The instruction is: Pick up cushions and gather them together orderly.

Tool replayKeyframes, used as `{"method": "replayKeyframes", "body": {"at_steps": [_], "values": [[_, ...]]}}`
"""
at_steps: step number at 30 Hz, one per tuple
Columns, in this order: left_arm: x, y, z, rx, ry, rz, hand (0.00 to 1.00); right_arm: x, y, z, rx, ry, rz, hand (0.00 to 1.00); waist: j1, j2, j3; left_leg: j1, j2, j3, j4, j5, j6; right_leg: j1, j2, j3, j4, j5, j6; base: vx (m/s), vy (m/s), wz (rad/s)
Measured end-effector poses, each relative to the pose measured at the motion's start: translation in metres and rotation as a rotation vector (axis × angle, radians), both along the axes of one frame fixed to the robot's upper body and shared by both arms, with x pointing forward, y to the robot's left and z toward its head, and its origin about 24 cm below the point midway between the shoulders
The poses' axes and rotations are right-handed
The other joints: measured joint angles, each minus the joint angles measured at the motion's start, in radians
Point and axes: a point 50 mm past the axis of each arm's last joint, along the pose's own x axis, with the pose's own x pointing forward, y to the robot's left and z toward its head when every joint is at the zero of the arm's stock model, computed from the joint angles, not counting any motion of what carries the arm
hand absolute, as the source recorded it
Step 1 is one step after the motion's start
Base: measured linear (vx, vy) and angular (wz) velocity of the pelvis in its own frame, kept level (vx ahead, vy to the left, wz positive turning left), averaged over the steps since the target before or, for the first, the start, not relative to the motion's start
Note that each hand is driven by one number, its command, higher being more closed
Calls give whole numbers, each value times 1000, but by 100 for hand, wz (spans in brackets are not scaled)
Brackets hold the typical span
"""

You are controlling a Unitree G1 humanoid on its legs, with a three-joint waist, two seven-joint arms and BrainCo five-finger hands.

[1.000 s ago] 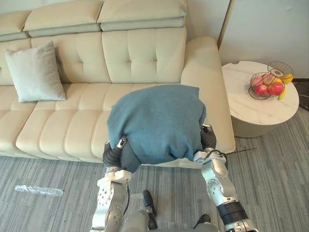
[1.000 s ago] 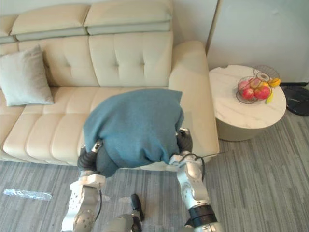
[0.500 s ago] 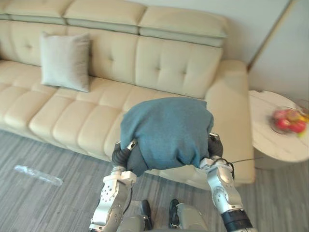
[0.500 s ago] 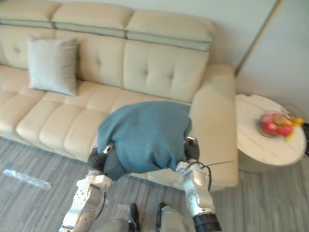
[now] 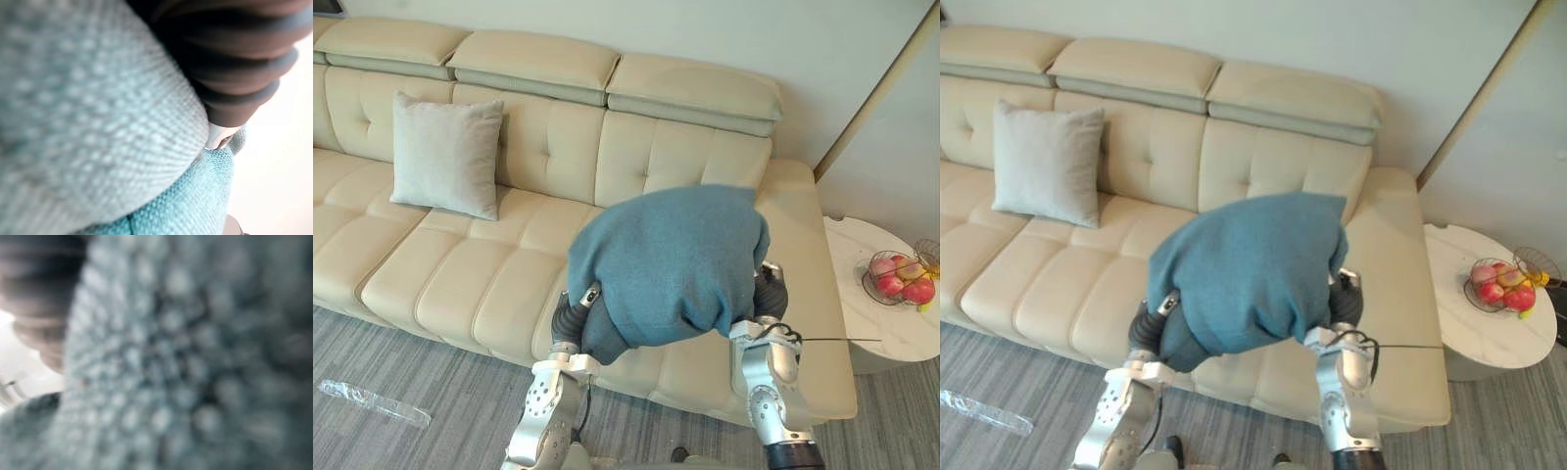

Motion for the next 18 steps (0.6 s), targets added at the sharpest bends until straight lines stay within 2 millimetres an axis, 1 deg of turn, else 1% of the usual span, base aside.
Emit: {"method": "replayKeyframes", "body": {"at_steps": [1,2,3,4,5,6,7,8,9,10,12,13,15,16,17,18], "values": [[-3,2,-3,6,13,3,100,-1,1,-2,2,14,4,100,5,5,1,0,-2,20,49,-49,11,-14,-6,27,33,1,2,7,201,-57],[-4,2,-4,10,18,2,100,-1,1,-3,3,18,6,100,7,6,1,0,0,32,64,-69,15,-30,-7,43,62,0,4,-30,240,-76],[-5,2,-4,17,21,-6,100,-1,1,-5,-6,25,8,100,7,5,1,6,3,58,79,-102,16,-70,-8,71,124,0,4,-65,228,-82],[-5,4,-5,25,22,-8,100,-1,1,-5,-22,29,10,100,7,-1,2,22,2,92,76,-113,21,-123,-13,78,206,1,3,-85,280,-123],[-5,7,-5,42,23,-10,100,2,4,-9,-40,42,22,100,5,-8,4,57,-6,154,53,-120,30,-191,-34,51,294,9,3,-64,228,-135],[-5,10,-5,59,21,-11,100,6,7,-14,-44,65,34,100,-4,-11,2,83,-13,195,23,-120,31,-225,-46,-1,319,9,3,-28,157,-118],[-5,12,-5,64,20,-9,100,8,8,-17,-50,76,44,100,-10,-12,1,91,-16,202,9,-120,31,-237,-44,-36,314,2,-3,17,86,-82],[-5,12,-5,65,19,-8,100,9,7,-19,-68,90,54,100,-18,-13,0,103,-20,206,-16,-115,22,-237,-25,-84,260,1,-24,48,48,-49],[-4,12,-4,66,15,-9,100,9,4,-21,-88,98,62,100,-25,-17,-3,103,-24,205,-34,-102,7,-230,8,-113,168,25,-53,92,22,-25],[-2,11,-4,65,13,-11,100,10,1,-21,-105,102,61,100,-35,-27,-8,97,-28,197,-31,-101,8,-216,31,-103,120,50,-73,113,-31,0],[-1,6,-6,55,24,-18,100,10,-6,-22,-140,113,66,100,-45,16,-5,77,-2,162,4,-100,13,-197,57,-108,85,65,-76,206,-51,-3],[-1,6,-6,55,24,-18,100,10,-6,-23,-140,114,69,100,-44,31,-1,61,15,123,42,-110,5,-194,70,-114,77,66,-78,264,-73,-15],[-1,5,-8,50,35,-20,100,7,-7,-26,-139,130,68,100,-44,48,9,46,40,94,116,-112,2,-152,86,-130,50,65,-79,199,-86,5],[-3,3,-10,40,47,-20,100,2,-8,-28,-137,141,64,100,-41,56,14,37,69,82,215,-112,2,-97,101,-141,27,60,-86,184,-73,12],[-3,2,-10,33,48,-21,100,-1,-9,-26,-135,133,62,100,-33,63,17,30,87,82,276,-110,3,-69,111,-142,20,49,-89,208,-75,-7],[-5,0,-10,22,49,-24,100,-6,-9,-19,-134,105,58,100,-14,79,24,24,115,81,361,-107,2,-33,126,-138,20,28,-93,176,-52,-18]]}}
